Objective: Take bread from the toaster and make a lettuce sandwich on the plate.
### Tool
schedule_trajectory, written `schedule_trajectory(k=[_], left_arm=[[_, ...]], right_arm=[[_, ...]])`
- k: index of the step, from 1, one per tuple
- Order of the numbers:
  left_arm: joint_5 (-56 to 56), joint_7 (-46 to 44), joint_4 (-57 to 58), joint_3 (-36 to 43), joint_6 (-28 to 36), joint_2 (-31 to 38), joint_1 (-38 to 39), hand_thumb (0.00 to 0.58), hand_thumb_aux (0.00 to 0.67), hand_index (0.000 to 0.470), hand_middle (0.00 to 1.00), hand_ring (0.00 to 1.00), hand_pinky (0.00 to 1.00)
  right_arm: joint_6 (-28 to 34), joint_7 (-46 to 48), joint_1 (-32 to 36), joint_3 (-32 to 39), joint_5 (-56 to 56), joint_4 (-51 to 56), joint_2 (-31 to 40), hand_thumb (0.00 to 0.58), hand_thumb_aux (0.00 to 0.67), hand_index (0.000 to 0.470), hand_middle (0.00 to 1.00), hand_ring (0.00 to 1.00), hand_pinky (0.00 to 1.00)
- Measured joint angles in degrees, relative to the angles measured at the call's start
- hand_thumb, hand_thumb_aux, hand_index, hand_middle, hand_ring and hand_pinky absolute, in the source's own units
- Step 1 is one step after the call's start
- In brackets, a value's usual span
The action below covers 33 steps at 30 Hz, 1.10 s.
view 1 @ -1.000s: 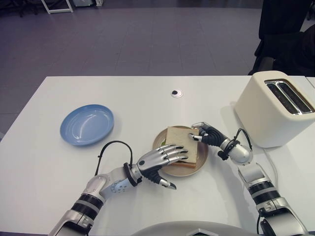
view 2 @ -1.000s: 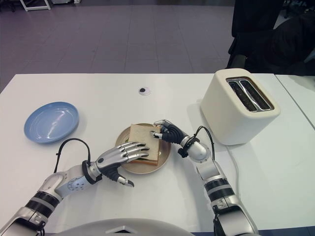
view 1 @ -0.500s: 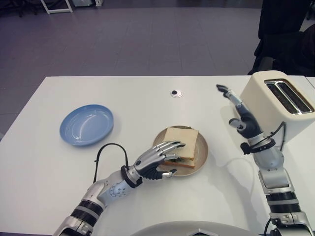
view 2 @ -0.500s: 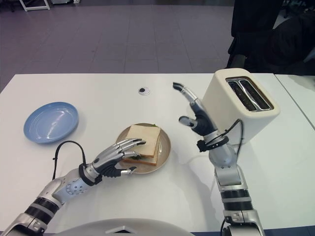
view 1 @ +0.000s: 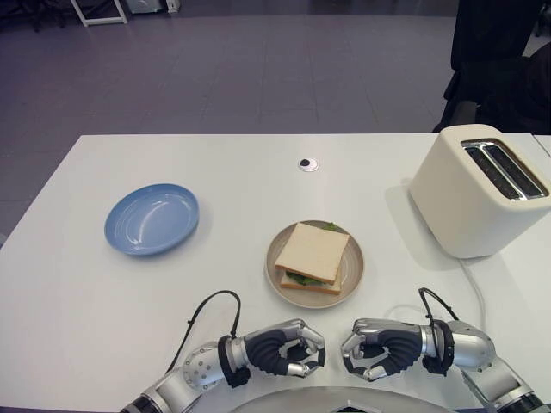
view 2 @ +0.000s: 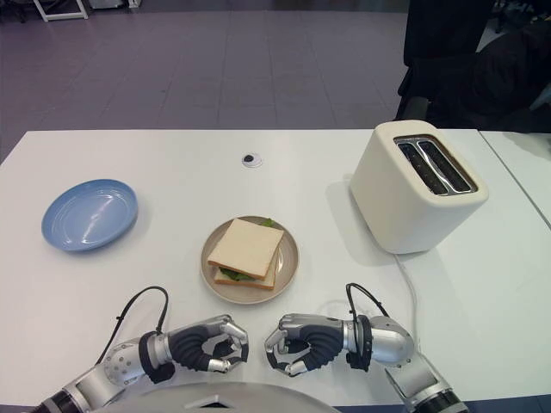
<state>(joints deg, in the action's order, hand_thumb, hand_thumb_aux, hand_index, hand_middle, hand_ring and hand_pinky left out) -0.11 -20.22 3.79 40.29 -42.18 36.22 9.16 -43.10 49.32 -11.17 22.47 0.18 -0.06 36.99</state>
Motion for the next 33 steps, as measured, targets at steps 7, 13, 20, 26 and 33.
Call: schedule_trajectory(k=[7, 13, 20, 26, 33], left_arm=[[-15.4, 17.7, 13.3, -9.8, 8.6, -13.2, -11.6, 0.58, 0.67, 0.47, 1.0, 1.0, 1.0], [-26.3, 33.4, 29.7, -12.5, 12.6, -18.9, -23.7, 0.58, 0.67, 0.47, 1.0, 1.0, 1.0], [-19.5, 32.2, 28.9, -16.5, -4.5, -18.3, -21.5, 0.0, 0.0, 0.0, 0.0, 0.0, 0.0], [-5.5, 29.6, 17.1, -24.7, -14.2, -19.2, -16.4, 0.0, 0.0, 0.0, 0.0, 0.0, 0.0], [-2.3, 35.5, 31.3, -35.3, -8.8, -28.9, -25.8, 0.0, 0.0, 0.0, 0.0, 0.0, 0.0]], right_arm=[[2.5, -26.8, 11.7, -3.9, 24.1, 11.5, -12.3, 0.58, 0.67, 0.47, 1.0, 1.0, 1.0], [10.9, -53.5, 23.5, -4.1, 39.4, 28.3, -18.0, 0.58, 0.67, 0.47, 1.0, 1.0, 1.0], [4.1, -55.5, 26.9, -6.1, 27.1, 35.3, -21.2, 0.0, 0.0, 0.0, 0.0, 0.0, 0.0], [-1.1, -50.1, 27.1, -12.0, 13.1, 25.4, -20.6, 0.0, 0.0, 0.0, 0.0, 0.0, 0.0], [-2.7, -63.0, 31.9, -19.0, 14.3, 34.2, -25.7, 0.0, 0.0, 0.0, 0.0, 0.0, 0.0]])
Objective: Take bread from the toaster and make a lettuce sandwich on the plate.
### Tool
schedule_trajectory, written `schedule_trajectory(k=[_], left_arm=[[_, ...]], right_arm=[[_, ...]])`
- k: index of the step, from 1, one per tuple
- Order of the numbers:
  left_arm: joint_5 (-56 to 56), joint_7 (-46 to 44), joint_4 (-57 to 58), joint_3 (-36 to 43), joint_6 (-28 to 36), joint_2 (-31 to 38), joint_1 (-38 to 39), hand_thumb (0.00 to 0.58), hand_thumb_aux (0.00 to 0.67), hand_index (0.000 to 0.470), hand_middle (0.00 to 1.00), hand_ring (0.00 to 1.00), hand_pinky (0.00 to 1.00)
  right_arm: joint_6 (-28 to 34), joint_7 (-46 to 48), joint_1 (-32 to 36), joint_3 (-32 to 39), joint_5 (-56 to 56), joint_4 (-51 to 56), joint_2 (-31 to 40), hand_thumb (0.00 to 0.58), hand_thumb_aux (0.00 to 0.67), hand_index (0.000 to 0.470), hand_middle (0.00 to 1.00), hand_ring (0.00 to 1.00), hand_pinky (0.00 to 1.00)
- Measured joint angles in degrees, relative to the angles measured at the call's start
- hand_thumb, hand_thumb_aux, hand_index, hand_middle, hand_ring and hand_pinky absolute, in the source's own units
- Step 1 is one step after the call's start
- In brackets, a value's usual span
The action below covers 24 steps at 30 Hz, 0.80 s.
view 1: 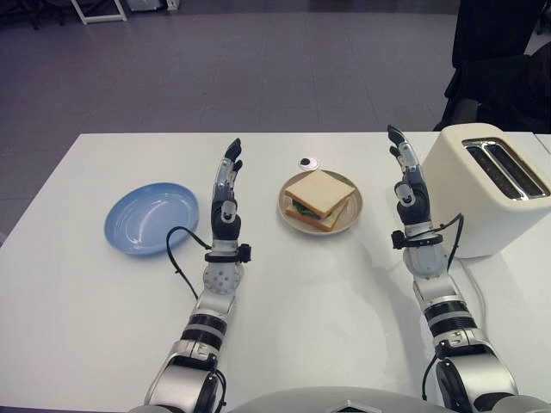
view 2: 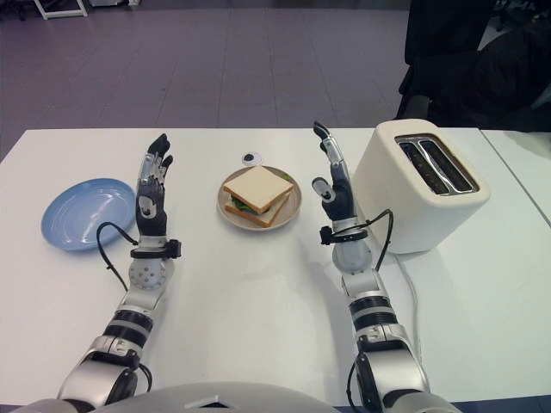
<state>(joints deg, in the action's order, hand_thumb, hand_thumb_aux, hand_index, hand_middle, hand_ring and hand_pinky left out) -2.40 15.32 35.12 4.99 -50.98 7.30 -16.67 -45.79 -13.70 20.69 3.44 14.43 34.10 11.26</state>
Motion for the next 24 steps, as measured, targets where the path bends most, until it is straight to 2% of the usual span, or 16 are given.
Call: schedule_trajectory(k=[4, 10, 18, 24], left_arm=[[-7.0, 5.4, 4.0, -2.4, -1.6, -0.9, -0.5, 0.0, 0.0, 0.0, 0.0, 0.0, 0.0], [-14.9, 11.6, 5.0, -3.6, -4.9, -0.5, 0.6, 0.0, 0.0, 0.0, 0.0, 0.0, 0.0], [-12.7, 5.6, 1.7, -3.2, -3.9, -0.8, 3.1, 0.0, 0.0, 0.0, 0.0, 0.0, 0.0], [-14.6, 7.8, -0.4, -4.1, -4.6, -1.3, 4.4, 0.0, 0.0, 0.0, 0.0, 0.0, 0.0]], right_arm=[[-3.9, -6.6, -0.1, -1.1, 2.2, 5.5, -2.4, 0.0, 0.0, 0.0, 0.0, 0.0, 0.0], [-8.9, -10.6, -3.1, -1.8, 3.8, 6.7, -2.4, 0.0, 0.0, 0.0, 0.0, 0.0, 0.0], [-13.5, -8.3, -4.9, -1.5, 3.5, 6.7, -2.4, 0.0, 0.0, 0.0, 0.0, 0.0, 0.0], [-13.7, -6.8, -4.7, -2.5, 0.7, 7.6, -2.4, 0.0, 0.0, 0.0, 0.0, 0.0, 0.0]])
